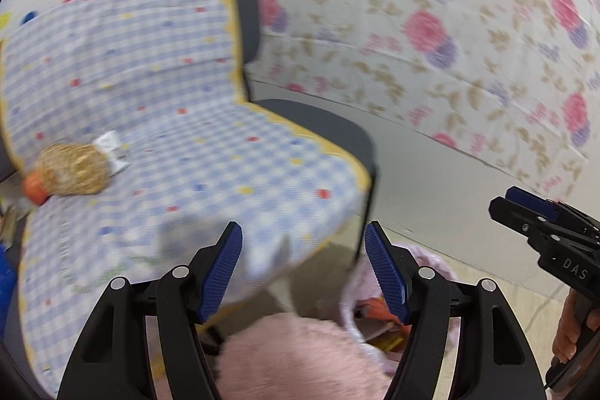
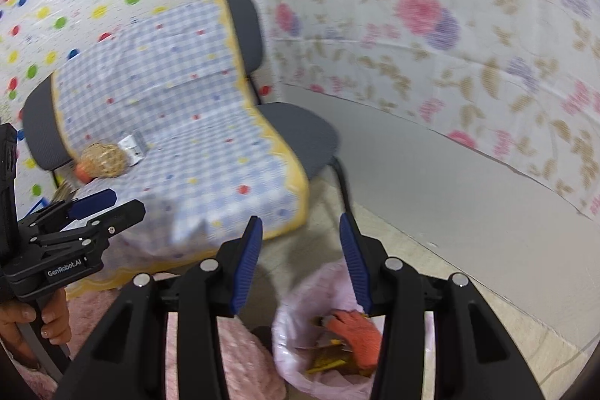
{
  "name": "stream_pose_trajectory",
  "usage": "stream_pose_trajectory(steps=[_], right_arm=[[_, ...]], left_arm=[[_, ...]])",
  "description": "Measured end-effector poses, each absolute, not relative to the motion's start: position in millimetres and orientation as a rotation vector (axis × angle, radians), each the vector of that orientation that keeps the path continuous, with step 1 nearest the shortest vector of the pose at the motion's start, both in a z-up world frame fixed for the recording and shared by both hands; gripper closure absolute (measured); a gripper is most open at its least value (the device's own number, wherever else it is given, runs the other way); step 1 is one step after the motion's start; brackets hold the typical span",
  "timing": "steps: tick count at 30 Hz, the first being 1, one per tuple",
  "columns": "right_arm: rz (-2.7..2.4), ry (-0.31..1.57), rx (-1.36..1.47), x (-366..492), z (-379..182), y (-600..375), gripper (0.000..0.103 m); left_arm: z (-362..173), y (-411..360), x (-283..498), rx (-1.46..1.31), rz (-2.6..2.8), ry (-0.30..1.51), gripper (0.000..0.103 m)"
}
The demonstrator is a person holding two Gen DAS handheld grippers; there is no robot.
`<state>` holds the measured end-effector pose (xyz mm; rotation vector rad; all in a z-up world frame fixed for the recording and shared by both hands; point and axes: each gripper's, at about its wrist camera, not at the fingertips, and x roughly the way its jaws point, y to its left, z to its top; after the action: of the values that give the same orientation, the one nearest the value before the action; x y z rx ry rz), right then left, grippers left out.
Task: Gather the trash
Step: 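Move both open tools back over the chair toward the bamboo cylinder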
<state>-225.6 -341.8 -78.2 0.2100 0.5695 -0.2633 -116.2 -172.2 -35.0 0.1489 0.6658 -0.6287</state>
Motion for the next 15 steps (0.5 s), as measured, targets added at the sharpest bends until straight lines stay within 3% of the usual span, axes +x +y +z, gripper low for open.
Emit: stream_pose_trajectory(steps=[6, 15], right_arm=[[-0.161, 0.556, 0.162, -186.4, -59.6, -310.7, 0.06], [-0.051, 0.499, 0.103, -132.4, -28.6, -271.1, 0.06]], left_arm=[[-25.4, -118.5, -94.5, 0.1, -0.477, 0.651, 0.023], [-14.4, -56.3, -60.6, 0.028, -0.313, 0.646, 0.023]])
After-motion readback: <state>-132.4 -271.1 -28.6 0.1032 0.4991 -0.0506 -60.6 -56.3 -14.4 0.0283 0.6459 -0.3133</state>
